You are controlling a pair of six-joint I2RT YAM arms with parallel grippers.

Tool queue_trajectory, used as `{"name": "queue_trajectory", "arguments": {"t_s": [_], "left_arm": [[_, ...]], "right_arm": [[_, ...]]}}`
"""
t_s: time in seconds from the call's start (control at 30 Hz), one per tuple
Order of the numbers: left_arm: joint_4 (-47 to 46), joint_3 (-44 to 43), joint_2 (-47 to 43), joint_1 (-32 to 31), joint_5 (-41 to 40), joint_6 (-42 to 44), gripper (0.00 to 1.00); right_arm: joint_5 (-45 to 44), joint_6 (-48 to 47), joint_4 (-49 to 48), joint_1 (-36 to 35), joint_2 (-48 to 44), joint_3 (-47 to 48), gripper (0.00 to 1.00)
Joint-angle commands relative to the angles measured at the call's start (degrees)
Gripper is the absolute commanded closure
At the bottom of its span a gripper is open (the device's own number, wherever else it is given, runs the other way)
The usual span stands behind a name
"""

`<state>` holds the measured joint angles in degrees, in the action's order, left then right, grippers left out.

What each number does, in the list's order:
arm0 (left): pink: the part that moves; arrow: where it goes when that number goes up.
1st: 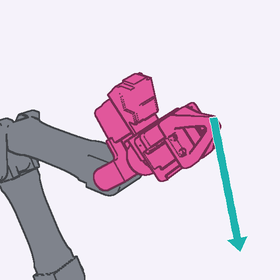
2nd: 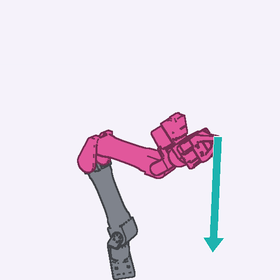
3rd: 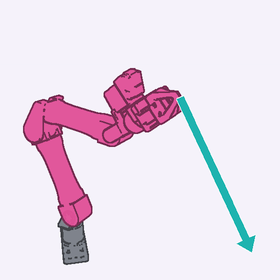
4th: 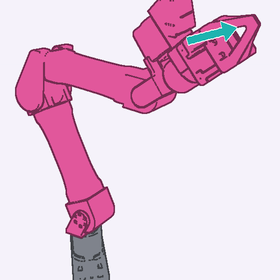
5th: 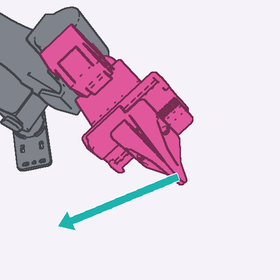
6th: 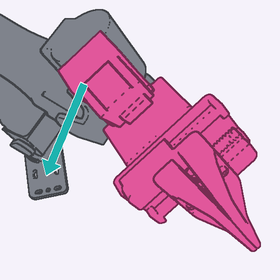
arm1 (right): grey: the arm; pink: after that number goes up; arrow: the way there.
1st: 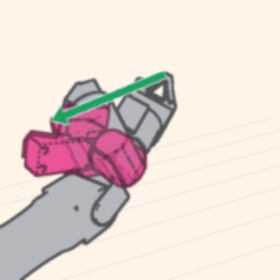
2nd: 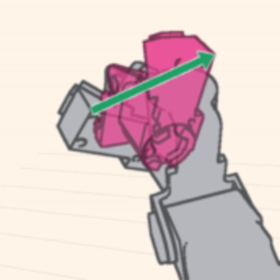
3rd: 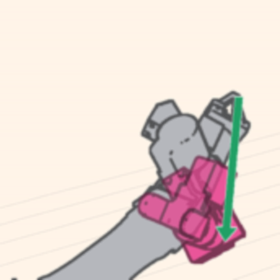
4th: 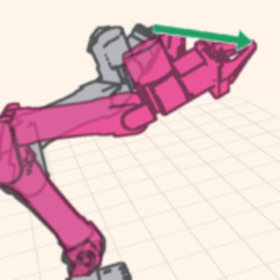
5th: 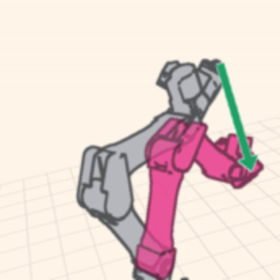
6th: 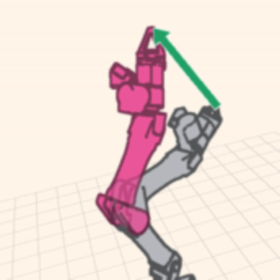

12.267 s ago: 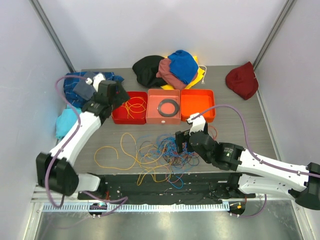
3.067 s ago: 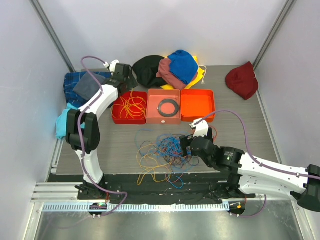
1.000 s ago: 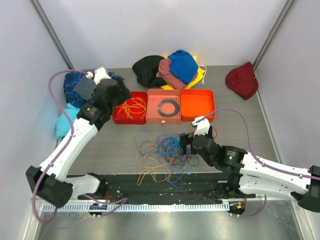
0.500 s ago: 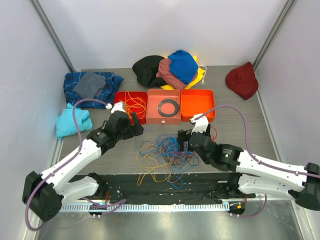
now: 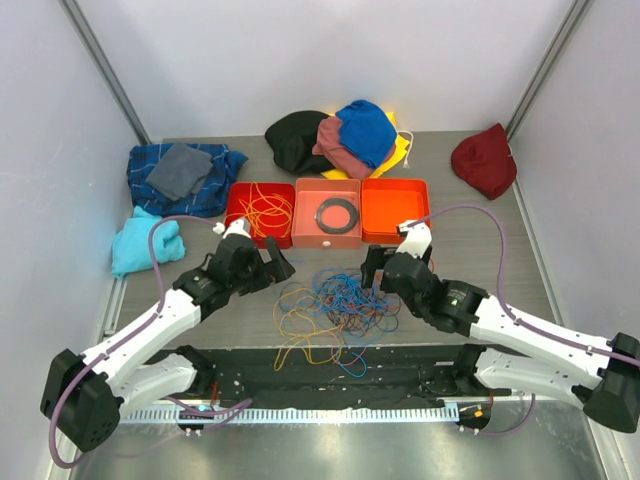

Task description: Untangle the cables

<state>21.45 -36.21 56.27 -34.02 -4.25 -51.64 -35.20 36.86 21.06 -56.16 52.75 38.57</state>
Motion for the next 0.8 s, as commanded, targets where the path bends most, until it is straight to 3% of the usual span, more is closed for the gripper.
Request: {"name": "queue_trajectory", "arguments": {"t_s": [0.0,0.17,0.37,0.77], "left_arm": [[-2.5,-0.2,1.0,-0.1,3.0,1.0,0.03],[-4.7,0.9,1.0,0.0,4.0,1.0,0.07],[-3.2,0.8,0.0,0.0,3.5,1.9,0.07],[-4.5,1.3,1.5,0.0,3.9,1.5,0.07]], "right_arm": [[2.8,2.3,-2.2,0.6,3.9,-0.2,0.07],[6.5,-0.1,-8.3,0.6,10.9,1.9,0.2],[11.4,-1.6,-9.2,0.7,16.2,4.4,0.48],[17.4,-1.4,-11.6,0.6,15.3,0.1,0.52]]}}
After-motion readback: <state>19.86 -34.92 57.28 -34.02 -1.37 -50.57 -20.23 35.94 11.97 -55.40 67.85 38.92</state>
